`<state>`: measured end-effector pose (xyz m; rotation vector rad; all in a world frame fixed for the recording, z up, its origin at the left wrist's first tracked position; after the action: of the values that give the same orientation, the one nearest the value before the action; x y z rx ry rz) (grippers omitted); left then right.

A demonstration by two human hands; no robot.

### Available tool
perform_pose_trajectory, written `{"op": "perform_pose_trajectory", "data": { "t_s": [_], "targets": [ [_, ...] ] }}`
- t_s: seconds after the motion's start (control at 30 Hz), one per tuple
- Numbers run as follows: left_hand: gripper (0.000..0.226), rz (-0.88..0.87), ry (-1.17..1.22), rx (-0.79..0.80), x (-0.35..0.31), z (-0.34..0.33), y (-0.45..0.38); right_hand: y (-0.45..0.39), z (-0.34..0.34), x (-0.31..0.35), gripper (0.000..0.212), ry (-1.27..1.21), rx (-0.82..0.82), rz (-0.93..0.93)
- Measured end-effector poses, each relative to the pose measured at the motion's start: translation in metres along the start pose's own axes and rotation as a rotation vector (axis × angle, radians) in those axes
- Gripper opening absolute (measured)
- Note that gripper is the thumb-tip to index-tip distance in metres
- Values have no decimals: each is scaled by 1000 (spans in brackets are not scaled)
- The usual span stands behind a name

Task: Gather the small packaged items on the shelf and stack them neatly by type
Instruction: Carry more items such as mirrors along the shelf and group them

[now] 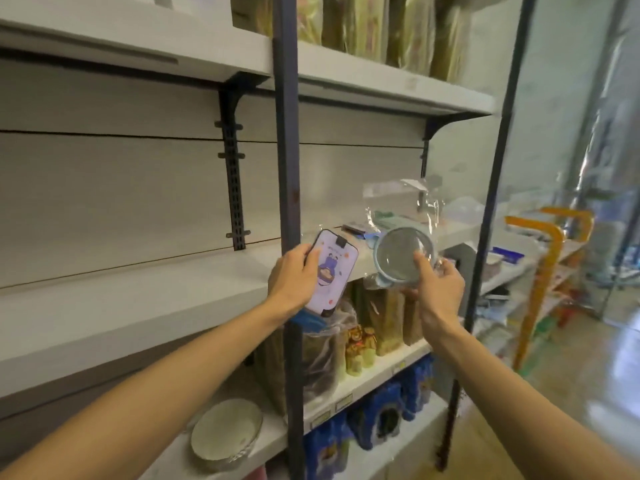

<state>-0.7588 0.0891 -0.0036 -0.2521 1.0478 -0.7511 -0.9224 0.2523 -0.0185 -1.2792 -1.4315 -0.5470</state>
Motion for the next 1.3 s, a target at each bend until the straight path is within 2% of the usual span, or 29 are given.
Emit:
{"op": "perform_pose_trajectory", "data": {
  "t_s": [0.1, 0.2, 0.33, 0.53, 0.63, 0.73, 0.87, 1.0, 1.17, 1.3],
  "targets": [
    [28, 115, 191, 10, -8, -43, -21, -28, 27, -10, 20, 66, 1, 58],
    [23, 289, 299, 28, -8, -79, -53, -68, 41, -28, 14, 87, 38, 24],
    [27, 491, 556, 73, -3, -127, -110, -135, 45, -48, 21, 35, 40, -50],
    [34, 541, 496, 50, 9, -174, -196, -239, 39, -70, 29, 55, 33, -189],
    [39, 545, 481, 51, 15, -195, -232, -278, 39, -86, 40, 25, 26, -252],
    [18, 561, 513, 47, 6, -211, -248, -308, 41, -98, 29, 25, 61, -283],
    [22, 562, 506, -8, 15, -235, -273, -350, 37, -116, 10, -18, 114, -307],
    [30, 581, 494, -17, 26, -260, -302, -395, 24, -140, 33, 12, 194, -309],
    [34, 567, 415, -49, 38, -294, -341, -462, 5, -161, 39, 38, 279, -295],
    [10, 599, 306, -64, 47, -319, -365, -509, -12, -171, 53, 58, 350, -282]
  ]
}}
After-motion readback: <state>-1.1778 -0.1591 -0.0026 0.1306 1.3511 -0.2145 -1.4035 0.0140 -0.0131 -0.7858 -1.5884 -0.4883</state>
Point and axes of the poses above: each hand's wrist, its own y-axis away from the middle knuckle, its own z-axis out of the back of the hand, x = y × z, the point moved 2 cm from there along -y, towards the middle knuckle
